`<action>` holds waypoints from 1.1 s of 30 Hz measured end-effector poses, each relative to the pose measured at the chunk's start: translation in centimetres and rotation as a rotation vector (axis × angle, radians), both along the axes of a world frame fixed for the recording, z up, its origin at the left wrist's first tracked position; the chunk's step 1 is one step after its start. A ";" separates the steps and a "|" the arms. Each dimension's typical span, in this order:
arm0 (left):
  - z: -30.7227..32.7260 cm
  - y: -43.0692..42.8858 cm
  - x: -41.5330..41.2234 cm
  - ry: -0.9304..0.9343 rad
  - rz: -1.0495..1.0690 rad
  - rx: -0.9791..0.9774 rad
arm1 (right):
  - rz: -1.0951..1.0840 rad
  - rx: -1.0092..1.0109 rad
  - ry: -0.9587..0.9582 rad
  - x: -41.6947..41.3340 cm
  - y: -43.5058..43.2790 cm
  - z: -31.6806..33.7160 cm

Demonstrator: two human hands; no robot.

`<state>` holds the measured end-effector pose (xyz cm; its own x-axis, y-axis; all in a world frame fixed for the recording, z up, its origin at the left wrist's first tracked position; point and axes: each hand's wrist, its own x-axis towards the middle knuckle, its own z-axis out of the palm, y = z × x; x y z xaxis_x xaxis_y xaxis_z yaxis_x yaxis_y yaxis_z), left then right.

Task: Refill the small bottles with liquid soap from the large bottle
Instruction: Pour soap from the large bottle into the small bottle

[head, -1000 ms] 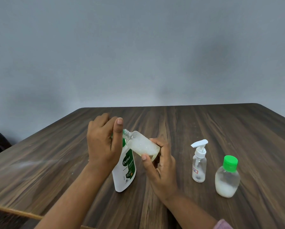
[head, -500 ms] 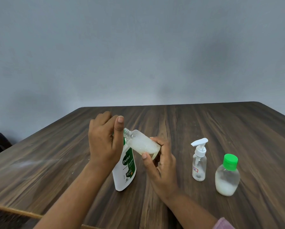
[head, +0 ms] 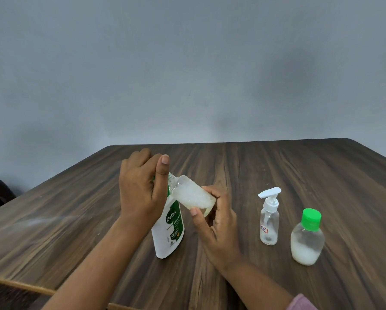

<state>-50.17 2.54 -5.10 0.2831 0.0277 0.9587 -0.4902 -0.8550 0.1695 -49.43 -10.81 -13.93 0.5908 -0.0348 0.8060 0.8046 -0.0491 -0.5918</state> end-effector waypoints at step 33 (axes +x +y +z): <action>0.4 0.0 -0.4 0.048 -0.009 0.001 | -0.010 -0.001 -0.023 -0.2 0.1 0.2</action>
<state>-50.56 2.54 -4.68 0.3292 0.0239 0.9440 -0.4891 -0.8508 0.1921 -49.63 -10.74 -13.71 0.5715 -0.0394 0.8197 0.8176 -0.0579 -0.5728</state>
